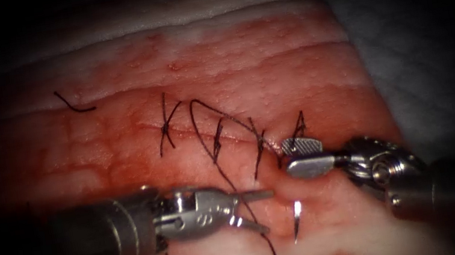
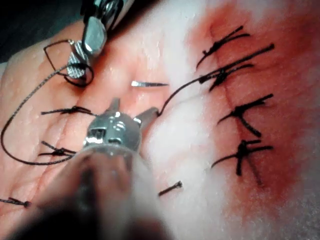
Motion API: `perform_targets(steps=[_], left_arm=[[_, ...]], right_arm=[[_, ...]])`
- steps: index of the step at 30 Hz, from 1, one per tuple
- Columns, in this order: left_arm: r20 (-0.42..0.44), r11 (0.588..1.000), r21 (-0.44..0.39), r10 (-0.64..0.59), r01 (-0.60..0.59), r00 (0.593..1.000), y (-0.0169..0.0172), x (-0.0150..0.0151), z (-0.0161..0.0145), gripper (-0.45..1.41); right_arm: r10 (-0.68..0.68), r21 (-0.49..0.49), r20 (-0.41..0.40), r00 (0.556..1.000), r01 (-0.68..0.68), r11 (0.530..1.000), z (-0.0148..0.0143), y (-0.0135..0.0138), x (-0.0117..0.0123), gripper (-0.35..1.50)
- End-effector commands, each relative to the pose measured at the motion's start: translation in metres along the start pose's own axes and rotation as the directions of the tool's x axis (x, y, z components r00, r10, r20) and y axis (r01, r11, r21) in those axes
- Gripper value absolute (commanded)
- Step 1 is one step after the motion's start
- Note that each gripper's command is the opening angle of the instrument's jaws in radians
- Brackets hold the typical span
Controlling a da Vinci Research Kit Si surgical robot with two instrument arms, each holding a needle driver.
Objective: Wound Closure
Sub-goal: Pull the needle through the skin with the left needle driver.
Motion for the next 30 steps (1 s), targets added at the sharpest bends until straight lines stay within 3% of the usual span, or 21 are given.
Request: perform_targets(steps=[1,6,10,19,25,26,28,30], left_arm=[[-0.003,1.000,-0.004,0.020,-0.020,1.000,-0.0003,0.0000,0.0007,0.26],[-0.016,0.996,-0.008,0.084,-0.084,0.996,-0.0002,0.0008,0.0017,0.26],[-0.036,0.995,-0.011,0.095,-0.096,0.995,-0.0004,0.0012,0.0028,0.15],[-0.078,0.996,0.032,0.091,-0.089,0.993,-0.0022,0.0012,0.0041,0.07],[-0.111,0.996,0.013,0.090,-0.089,0.990,-0.0027,0.0012,0.0062,0.02],[-0.114,0.997,0.009,0.076,-0.075,0.991,-0.0028,0.0010,0.0064,-0.06],[-0.120,0.998,0.002,0.064,-0.064,0.991,-0.0030,0.0005,0.0065,-0.45],[-0.146,1.000,-0.028,-0.008,0.004,0.989,-0.0032,-0.0002,0.0064,-0.45]], right_arm=[[-0.009,-0.005,-0.004,1.000,0.009,1.000,0.0002,0.0017,0.0006,1.13],[-0.015,-0.019,-0.007,1.000,0.014,1.000,-0.0012,0.0035,0.0021,1.11],[-0.017,-0.025,-0.009,1.000,0.016,1.000,-0.0022,0.0043,0.0029,1.08],[-0.030,-0.045,0.005,1.000,0.030,0.999,-0.0030,0.0051,0.0023,0.89],[-0.035,-0.061,0.005,0.999,0.036,0.998,-0.0031,0.0054,0.0020,0.86],[-0.035,-0.061,0.005,0.999,0.036,0.998,-0.0031,0.0053,0.0020,0.84],[-0.035,-0.061,0.005,0.999,0.036,0.997,-0.0033,0.0053,0.0020,0.81],[-0.036,-0.064,0.007,0.999,0.036,0.997,-0.0034,0.0052,0.0020,0.81]])
